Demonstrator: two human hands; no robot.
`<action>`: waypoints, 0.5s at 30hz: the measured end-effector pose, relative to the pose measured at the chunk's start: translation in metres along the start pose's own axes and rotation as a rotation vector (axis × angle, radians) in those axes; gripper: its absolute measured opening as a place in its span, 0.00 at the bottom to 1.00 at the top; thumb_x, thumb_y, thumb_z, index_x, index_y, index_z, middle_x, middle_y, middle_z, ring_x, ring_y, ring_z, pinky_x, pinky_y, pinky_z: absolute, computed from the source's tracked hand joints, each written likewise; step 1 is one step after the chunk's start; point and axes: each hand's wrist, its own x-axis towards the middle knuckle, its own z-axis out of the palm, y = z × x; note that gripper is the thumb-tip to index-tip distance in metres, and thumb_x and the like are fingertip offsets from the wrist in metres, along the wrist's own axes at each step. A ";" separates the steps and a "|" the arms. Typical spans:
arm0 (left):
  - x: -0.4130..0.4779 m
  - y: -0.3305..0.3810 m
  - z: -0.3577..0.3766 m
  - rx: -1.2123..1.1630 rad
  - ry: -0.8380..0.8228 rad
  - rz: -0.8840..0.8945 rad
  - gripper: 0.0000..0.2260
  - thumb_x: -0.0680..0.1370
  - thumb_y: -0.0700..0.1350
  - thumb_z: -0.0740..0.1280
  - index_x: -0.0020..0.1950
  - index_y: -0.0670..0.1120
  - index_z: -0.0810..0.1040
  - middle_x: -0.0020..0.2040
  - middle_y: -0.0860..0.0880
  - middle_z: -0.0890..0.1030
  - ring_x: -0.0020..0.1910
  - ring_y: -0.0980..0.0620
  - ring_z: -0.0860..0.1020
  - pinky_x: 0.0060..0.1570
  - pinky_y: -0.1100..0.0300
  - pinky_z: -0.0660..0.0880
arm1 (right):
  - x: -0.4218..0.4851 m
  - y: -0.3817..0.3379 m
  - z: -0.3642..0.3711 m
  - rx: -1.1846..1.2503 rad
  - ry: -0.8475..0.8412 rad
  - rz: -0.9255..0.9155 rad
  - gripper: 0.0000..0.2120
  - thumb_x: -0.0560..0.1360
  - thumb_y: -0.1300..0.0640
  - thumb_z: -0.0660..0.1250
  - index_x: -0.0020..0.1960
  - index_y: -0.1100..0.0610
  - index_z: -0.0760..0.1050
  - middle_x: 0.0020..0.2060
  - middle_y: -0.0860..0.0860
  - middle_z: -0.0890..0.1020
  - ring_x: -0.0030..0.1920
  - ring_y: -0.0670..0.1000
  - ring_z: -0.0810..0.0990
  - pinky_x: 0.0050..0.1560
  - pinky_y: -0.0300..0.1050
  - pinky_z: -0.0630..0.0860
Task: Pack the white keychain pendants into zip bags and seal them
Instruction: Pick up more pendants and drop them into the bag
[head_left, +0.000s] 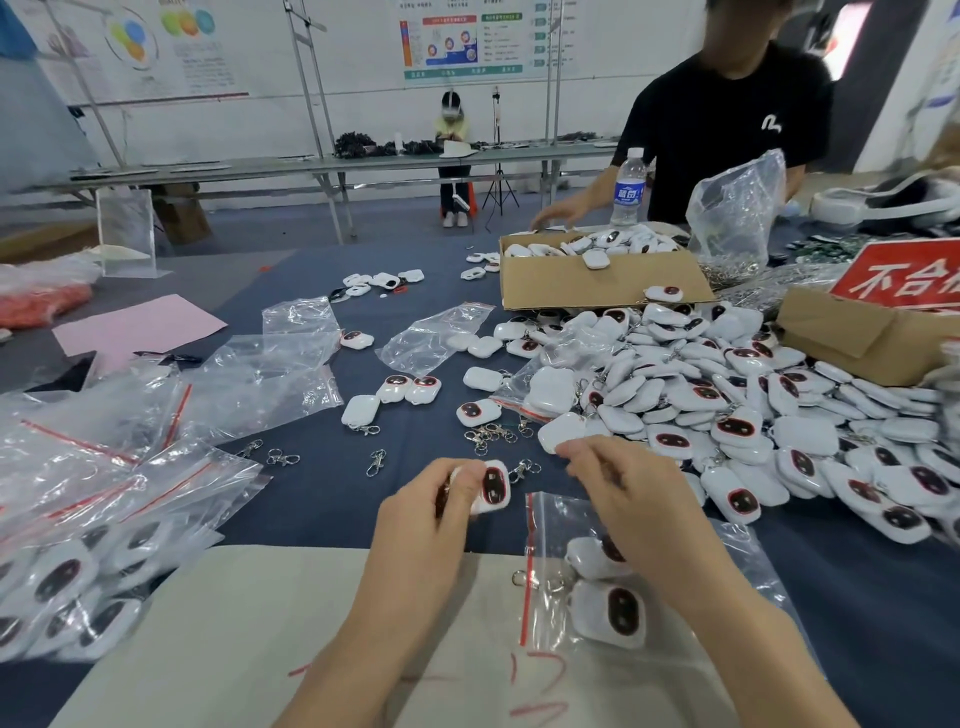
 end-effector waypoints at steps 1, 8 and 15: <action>0.001 0.001 -0.002 0.036 -0.016 -0.017 0.07 0.82 0.55 0.64 0.47 0.59 0.80 0.41 0.66 0.82 0.41 0.65 0.79 0.40 0.73 0.70 | 0.000 0.003 -0.002 -0.080 -0.077 -0.003 0.16 0.82 0.47 0.59 0.46 0.55 0.80 0.37 0.52 0.81 0.38 0.50 0.78 0.45 0.51 0.76; -0.013 0.009 0.004 0.203 -0.220 0.022 0.08 0.83 0.57 0.60 0.50 0.60 0.78 0.41 0.62 0.83 0.42 0.61 0.80 0.41 0.65 0.73 | 0.003 0.006 -0.002 -0.252 -0.326 0.035 0.11 0.83 0.45 0.59 0.54 0.44 0.79 0.47 0.44 0.80 0.52 0.48 0.76 0.56 0.47 0.73; -0.019 0.022 0.010 -0.100 -0.300 -0.100 0.10 0.84 0.49 0.63 0.64 0.57 0.74 0.41 0.58 0.82 0.40 0.61 0.78 0.48 0.63 0.74 | 0.001 0.004 0.003 -0.079 -0.266 0.020 0.13 0.82 0.46 0.62 0.42 0.47 0.79 0.35 0.40 0.81 0.38 0.40 0.77 0.43 0.40 0.72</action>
